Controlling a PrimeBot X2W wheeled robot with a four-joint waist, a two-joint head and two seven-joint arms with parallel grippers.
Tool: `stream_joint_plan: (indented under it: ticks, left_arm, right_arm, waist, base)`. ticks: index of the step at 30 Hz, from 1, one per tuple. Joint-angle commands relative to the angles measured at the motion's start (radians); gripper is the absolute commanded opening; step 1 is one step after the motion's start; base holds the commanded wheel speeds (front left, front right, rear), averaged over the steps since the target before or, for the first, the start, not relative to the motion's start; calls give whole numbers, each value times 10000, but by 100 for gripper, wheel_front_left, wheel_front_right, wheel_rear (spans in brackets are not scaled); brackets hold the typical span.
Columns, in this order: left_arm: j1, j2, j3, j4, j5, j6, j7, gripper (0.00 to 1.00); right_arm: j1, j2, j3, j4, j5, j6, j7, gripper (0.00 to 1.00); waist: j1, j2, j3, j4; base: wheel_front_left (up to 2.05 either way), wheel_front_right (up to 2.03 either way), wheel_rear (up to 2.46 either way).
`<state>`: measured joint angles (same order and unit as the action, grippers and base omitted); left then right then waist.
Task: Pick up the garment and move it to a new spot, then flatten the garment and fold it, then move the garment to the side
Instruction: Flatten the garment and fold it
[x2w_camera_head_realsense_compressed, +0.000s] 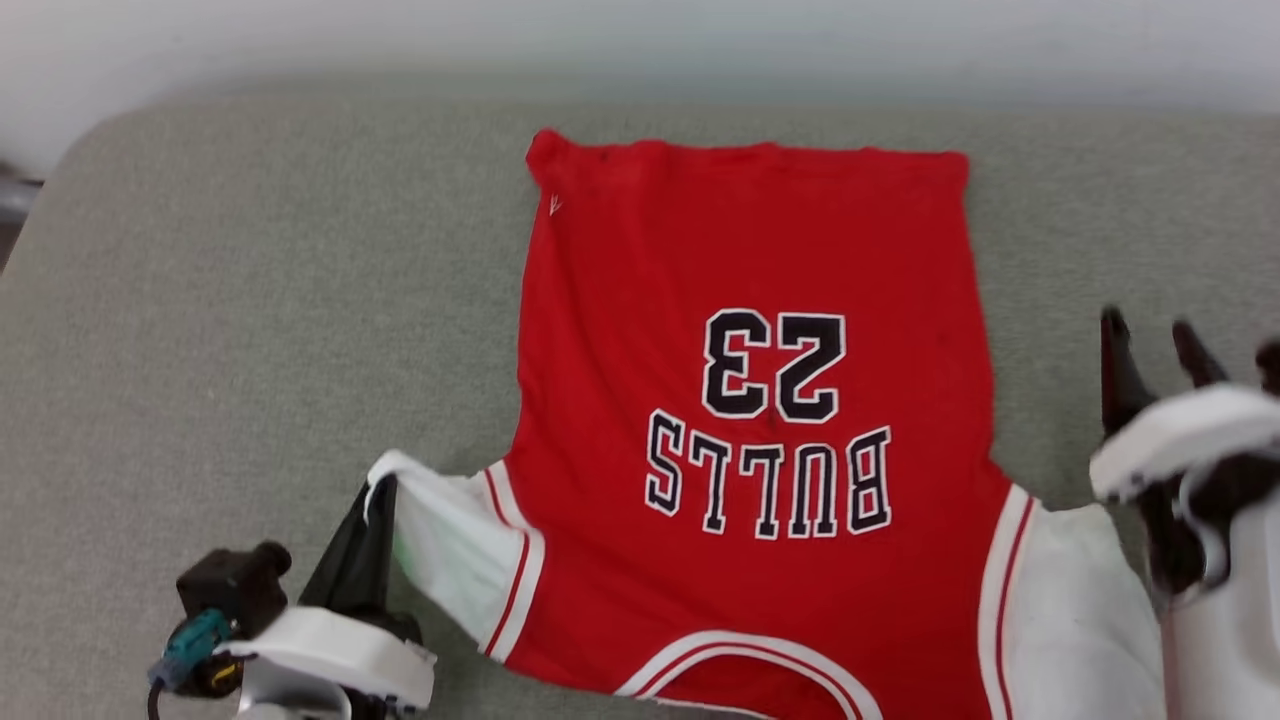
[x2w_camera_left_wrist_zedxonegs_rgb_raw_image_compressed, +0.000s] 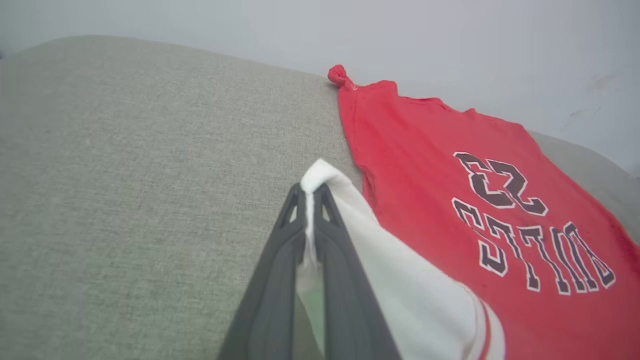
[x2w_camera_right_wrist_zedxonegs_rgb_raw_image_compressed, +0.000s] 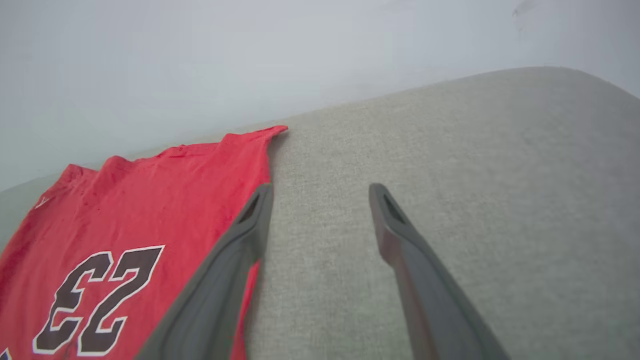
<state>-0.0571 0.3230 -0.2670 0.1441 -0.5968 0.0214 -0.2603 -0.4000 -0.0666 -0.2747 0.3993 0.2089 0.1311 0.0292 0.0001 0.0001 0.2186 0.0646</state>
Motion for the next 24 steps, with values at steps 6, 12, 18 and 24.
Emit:
stream_joint_plan:
  ticks: [6, 12, 18, 24]
  left_arm:
    - [-798, -515, 287, -368, 503, -408, -54, 0]
    - [-1472, -1128, 386, -647, 1081, -1010, -55, 0]
    - [-1847, -1534, 424, -1050, 1522, -1286, -56, 0]
    - [-2008, -1748, 460, -1400, 1817, -1446, -56, 0]
  right_arm:
    - [-2634, -737, 300, 1333, -792, -7, 1461, 100]
    - [-5367, -1491, 537, 3057, -1254, -6, 3805, 100]
    - [-7048, -1742, 329, 3909, -1857, -6, 5332, 100]
    - [-7607, -1821, -53, 4635, -2662, -8, 6327, 100]
  waist:
    - [-1, -1, 1360, 897]
    - [-1, -1, 2276, 1524]
    - [-1, -1, 3001, 1869]
    - [-1, -1, 3450, 2106]
  base:
    - [0, 0, 0]
    - [0, 0, 0]
    - [0, 0, 0]
    - [0, 0, 0]
